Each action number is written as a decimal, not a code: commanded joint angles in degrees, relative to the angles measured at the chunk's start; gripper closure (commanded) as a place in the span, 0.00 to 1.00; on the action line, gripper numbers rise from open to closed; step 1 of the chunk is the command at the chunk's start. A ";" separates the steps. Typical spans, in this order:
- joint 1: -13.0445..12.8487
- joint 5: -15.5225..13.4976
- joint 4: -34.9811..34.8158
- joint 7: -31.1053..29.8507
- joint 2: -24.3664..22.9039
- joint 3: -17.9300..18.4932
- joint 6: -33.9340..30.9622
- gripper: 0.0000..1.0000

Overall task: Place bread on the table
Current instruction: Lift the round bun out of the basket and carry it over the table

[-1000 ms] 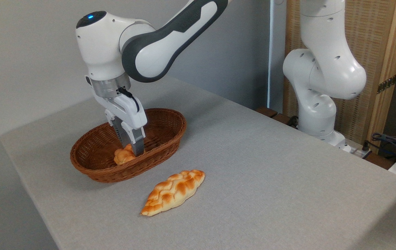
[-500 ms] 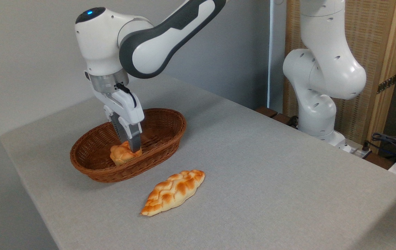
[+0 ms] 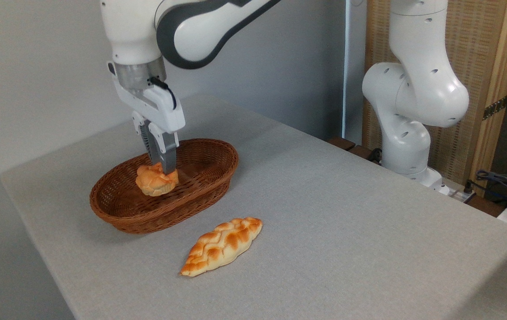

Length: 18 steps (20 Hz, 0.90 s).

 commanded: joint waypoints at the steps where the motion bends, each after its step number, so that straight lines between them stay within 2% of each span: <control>1: 0.01 -1.02 -0.31 -0.10 -4.88 2.72 -5.57 0.63; 10: 0.10 -0.14 -0.57 3.33 -8.32 17.04 -11.83 0.63; 18: 0.45 -0.14 -0.57 5.18 -5.87 24.61 -15.17 0.61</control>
